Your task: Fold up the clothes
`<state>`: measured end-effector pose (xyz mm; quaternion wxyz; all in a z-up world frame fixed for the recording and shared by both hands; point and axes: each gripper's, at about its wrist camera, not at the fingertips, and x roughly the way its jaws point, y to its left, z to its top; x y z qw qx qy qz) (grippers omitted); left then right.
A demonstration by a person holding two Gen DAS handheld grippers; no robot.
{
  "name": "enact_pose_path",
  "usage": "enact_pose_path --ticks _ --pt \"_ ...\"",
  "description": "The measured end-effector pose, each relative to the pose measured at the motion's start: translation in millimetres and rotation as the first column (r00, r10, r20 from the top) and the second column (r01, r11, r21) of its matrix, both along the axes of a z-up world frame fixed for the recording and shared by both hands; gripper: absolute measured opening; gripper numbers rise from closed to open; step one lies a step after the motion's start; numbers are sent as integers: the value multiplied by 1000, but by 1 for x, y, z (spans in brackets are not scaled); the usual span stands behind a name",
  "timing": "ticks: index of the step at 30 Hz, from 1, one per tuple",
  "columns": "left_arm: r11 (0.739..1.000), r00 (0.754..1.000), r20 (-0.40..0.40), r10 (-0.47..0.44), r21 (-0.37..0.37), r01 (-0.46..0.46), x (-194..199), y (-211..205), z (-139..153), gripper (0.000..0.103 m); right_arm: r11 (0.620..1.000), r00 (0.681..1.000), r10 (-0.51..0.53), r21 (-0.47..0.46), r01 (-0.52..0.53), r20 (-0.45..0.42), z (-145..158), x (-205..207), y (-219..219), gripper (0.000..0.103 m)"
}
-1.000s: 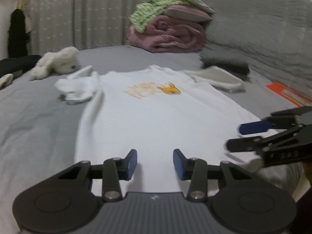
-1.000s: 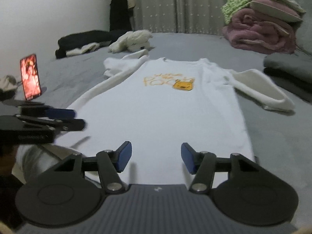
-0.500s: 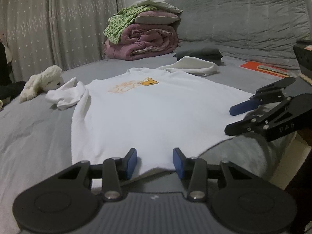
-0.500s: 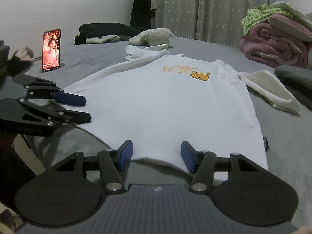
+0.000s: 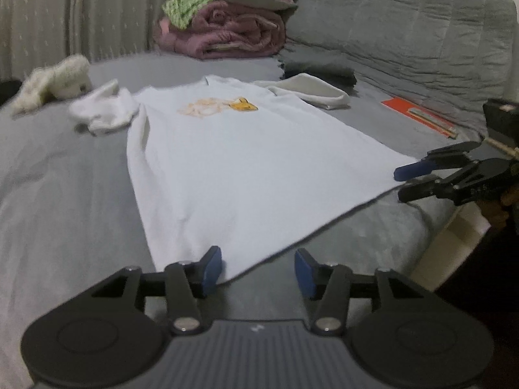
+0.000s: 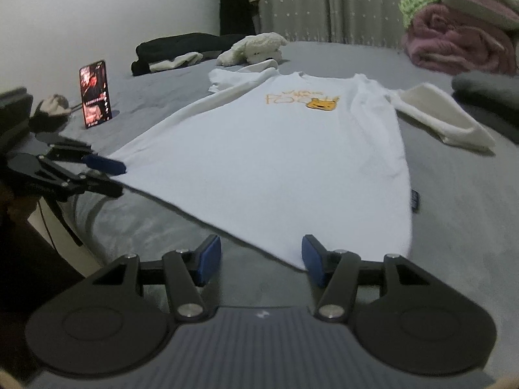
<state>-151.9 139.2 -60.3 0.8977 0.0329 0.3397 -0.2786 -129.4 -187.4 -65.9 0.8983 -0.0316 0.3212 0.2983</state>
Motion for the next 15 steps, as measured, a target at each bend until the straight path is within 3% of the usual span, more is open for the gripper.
enact_pose_path --ticks 3,5,8,11,15 --pt "994 996 -83 29 -104 -37 13 16 8 64 1000 1000 -23 19 23 -17 6 2 -9 61" --pt "985 992 -96 76 -149 -90 20 26 15 66 999 999 -39 17 39 -15 9 5 -12 61" --pt "973 982 -107 158 -150 -173 34 30 30 68 998 998 -56 5 56 -11 16 12 -12 62" --pt "956 966 -78 248 -144 -257 50 29 49 79 997 997 -81 -16 81 -4 24 25 -9 62" --pt "919 932 -47 359 -156 -362 74 28 58 79 994 994 -106 15 106 -17 31 44 2 62"
